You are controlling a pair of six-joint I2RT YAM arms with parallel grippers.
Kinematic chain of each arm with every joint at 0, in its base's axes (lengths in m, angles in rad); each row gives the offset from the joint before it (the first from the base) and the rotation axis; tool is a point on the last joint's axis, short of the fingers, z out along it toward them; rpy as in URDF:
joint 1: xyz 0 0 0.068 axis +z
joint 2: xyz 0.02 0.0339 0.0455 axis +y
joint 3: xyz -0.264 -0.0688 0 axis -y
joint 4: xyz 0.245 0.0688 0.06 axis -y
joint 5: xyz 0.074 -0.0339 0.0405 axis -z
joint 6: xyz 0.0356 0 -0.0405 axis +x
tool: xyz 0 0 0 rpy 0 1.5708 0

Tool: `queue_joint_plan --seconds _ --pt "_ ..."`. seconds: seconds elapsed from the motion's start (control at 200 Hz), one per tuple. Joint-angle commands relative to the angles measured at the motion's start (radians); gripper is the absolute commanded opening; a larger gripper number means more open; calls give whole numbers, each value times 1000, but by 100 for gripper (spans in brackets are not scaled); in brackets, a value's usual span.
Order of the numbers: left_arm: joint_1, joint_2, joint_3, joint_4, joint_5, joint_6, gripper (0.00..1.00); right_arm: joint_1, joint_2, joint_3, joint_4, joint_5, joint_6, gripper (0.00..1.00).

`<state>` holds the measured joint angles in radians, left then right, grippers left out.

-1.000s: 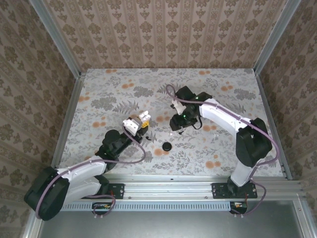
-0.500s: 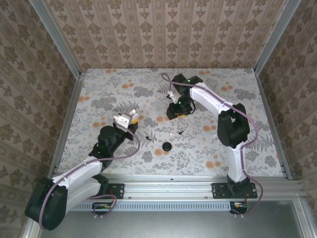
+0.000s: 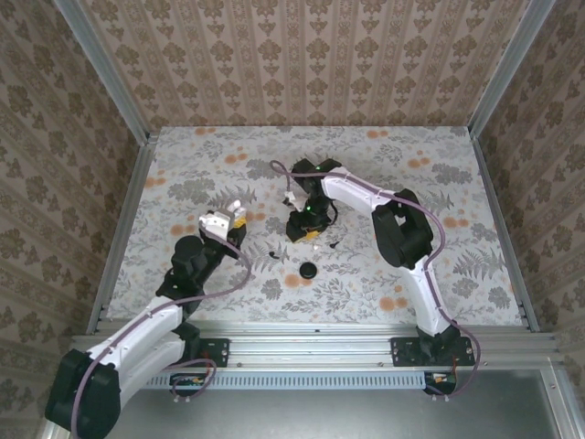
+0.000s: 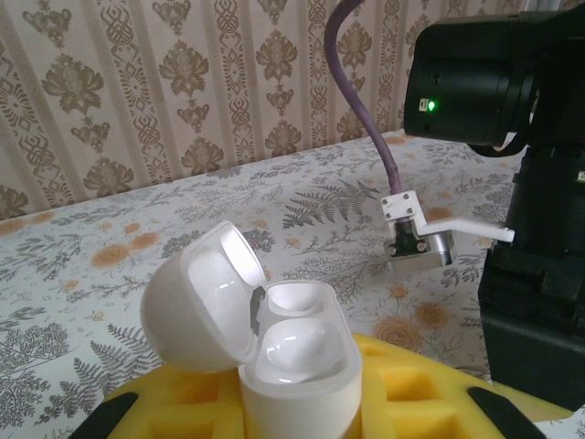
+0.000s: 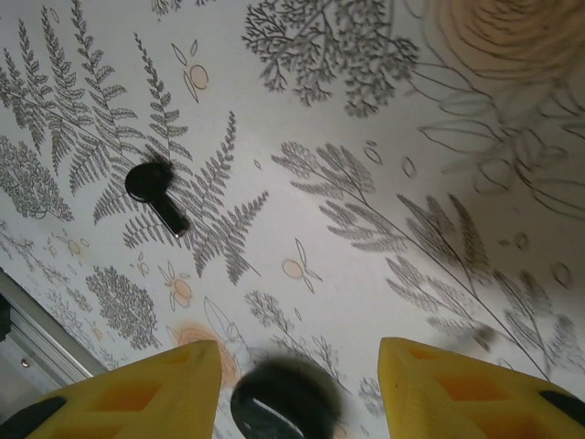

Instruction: Insert wireless bluetooth earbuds into charging case

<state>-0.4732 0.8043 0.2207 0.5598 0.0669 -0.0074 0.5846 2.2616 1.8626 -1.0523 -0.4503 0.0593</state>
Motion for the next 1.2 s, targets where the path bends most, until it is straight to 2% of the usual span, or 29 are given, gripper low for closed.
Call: queue_joint_plan --seconds 0.0,0.35,0.75,1.085,1.195 --pt "7 -12 -21 12 28 15 11 -7 33 -14 34 -3 14 50" --pt "10 -6 -21 29 43 12 11 -39 22 -81 37 65 61 50" --pt "11 -13 -22 29 51 8 11 -45 -56 -179 -53 132 57 50" --pt "11 -7 -20 26 59 9 11 -40 -128 -250 -82 79 52 49" --pt "12 -2 -20 28 60 8 11 -40 -171 -235 -91 138 37 50"
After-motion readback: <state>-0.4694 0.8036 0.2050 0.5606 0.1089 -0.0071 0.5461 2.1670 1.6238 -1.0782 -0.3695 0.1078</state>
